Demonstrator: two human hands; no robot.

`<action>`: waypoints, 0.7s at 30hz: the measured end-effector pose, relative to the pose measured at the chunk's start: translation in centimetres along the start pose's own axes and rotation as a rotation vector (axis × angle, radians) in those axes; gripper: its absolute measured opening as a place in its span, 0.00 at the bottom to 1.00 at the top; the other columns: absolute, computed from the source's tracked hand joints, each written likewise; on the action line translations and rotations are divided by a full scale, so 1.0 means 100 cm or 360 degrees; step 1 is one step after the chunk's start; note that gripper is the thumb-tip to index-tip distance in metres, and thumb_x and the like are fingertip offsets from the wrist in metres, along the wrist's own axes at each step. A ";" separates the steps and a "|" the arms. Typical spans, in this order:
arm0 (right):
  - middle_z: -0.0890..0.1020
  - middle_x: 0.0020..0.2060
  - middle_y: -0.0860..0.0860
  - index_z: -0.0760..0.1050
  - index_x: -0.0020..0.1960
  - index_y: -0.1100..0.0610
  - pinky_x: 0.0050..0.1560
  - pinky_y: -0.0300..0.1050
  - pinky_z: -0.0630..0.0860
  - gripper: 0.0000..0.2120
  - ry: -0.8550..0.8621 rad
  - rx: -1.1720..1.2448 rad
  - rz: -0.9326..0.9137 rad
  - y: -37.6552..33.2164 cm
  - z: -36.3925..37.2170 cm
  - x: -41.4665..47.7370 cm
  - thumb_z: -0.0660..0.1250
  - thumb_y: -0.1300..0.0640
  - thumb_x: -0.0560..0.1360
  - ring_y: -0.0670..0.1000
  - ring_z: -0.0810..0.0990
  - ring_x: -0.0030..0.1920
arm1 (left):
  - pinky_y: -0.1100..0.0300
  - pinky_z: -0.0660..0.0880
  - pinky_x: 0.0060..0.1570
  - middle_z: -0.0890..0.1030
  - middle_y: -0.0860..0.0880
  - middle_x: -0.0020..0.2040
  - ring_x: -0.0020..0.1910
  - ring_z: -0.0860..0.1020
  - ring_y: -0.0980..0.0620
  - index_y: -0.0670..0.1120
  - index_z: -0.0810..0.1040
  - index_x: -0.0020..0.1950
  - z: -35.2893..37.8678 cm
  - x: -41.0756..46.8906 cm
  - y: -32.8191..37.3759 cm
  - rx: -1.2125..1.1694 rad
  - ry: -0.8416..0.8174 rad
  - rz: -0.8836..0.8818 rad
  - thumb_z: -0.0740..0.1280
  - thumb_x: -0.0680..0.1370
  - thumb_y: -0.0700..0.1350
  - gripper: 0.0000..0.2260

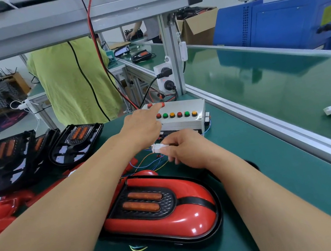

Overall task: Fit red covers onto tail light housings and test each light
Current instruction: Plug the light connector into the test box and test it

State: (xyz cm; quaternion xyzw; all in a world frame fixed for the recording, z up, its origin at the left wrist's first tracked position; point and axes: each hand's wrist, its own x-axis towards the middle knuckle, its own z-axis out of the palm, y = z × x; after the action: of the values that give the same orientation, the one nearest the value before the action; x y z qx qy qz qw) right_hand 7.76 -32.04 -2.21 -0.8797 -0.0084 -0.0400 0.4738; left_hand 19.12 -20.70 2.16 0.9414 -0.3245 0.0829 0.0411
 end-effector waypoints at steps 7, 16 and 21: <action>0.81 0.31 0.47 0.80 0.41 0.47 0.29 0.26 0.68 0.11 0.0056 -0.0001 -0.0051 0.001 0.004 0.000 0.67 0.43 0.78 0.38 0.76 0.26 | 0.47 0.67 0.57 0.74 0.40 0.68 0.65 0.71 0.38 0.60 0.52 0.79 -0.003 0.010 0.026 0.0310 -0.0272 0.0047 0.49 0.83 0.60 0.24; 0.82 0.32 0.50 0.78 0.36 0.55 0.37 0.41 0.76 0.17 0.0057 -0.0091 -0.0086 0.003 0.005 0.002 0.68 0.45 0.78 0.43 0.78 0.29 | 0.45 0.63 0.68 0.65 0.36 0.72 0.69 0.67 0.36 0.66 0.45 0.78 -0.011 0.009 0.018 0.0496 -0.0484 0.0171 0.48 0.80 0.67 0.27; 0.81 0.31 0.49 0.81 0.39 0.59 0.38 0.43 0.78 0.19 0.0088 -0.0117 -0.0089 0.002 0.004 0.003 0.68 0.44 0.78 0.43 0.78 0.29 | 0.41 0.70 0.64 0.60 0.41 0.74 0.67 0.69 0.34 0.68 0.46 0.77 -0.014 0.005 0.012 0.0310 -0.0496 0.0134 0.52 0.79 0.68 0.28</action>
State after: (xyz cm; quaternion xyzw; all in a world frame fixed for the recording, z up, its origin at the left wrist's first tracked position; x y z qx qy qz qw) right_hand 8.07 -31.81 -2.61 -0.8945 -0.0183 -0.0779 0.4398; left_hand 18.59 -21.78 3.63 0.9279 -0.3565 -0.0314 -0.1045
